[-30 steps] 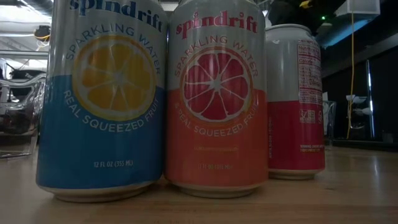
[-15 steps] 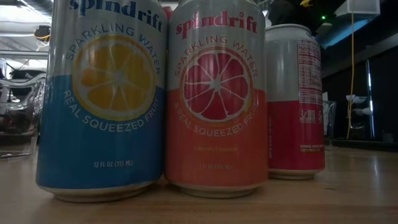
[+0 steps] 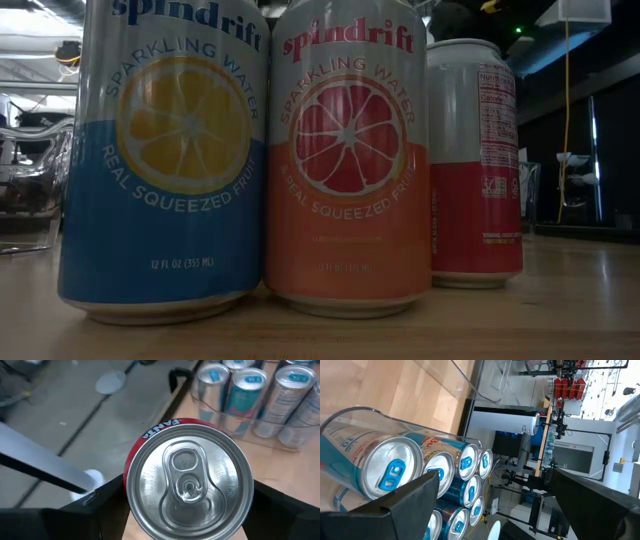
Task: Sort soda cans
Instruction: Put the red soda can into the top center transparent bin
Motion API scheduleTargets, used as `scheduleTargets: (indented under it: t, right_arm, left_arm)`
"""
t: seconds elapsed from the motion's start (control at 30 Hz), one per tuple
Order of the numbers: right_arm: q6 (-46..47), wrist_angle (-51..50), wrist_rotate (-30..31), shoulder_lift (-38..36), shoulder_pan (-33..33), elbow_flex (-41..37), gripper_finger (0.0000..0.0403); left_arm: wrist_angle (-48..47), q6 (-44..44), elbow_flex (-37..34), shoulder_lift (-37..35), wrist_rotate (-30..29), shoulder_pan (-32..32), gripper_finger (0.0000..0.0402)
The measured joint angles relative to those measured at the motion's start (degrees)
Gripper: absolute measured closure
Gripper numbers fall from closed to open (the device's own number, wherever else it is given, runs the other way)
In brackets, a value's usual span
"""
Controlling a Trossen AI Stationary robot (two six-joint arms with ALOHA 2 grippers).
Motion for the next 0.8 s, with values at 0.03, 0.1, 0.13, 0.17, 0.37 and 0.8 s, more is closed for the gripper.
scheduleTargets:
  t: [0.03, 0.1, 0.13, 0.17, 0.37, 0.8]
  right_arm:
    - [0.0, 0.0, -0.2, 0.0, 0.0, 0.0, 0.0023]
    - [0.0, 0.1, -0.2, 0.2, 0.0, 0.0, 0.0023]
    - [0.0, 0.1, -0.3, 0.2, 0.0, 0.0, 0.0023]
    - [0.0, 0.1, -0.3, 0.2, 0.0, 0.0, 0.0023]
    - [0.0, 0.2, -0.3, 0.2, 0.0, 0.0, 0.0023]
    - [-0.2, 0.1, -0.5, 0.5, 0.0, 0.0, 0.0023]
  left_arm:
    - [0.8, -0.5, 0.0, 1.2, 1.0, 0.5, 0.0111]
    - [2.2, -1.1, 0.0, 3.4, 2.6, 1.5, 0.0110]
    - [2.3, -1.2, 0.5, 4.6, 2.9, 2.0, 0.0110]
    - [2.2, -1.3, 1.1, 5.9, 2.8, 2.3, 0.0110]
    - [1.3, -1.3, 7.5, 13.3, 2.6, 4.6, 0.0110]
    - [-4.4, -0.9, 12.1, 22.5, 7.1, 8.6, 0.0110]
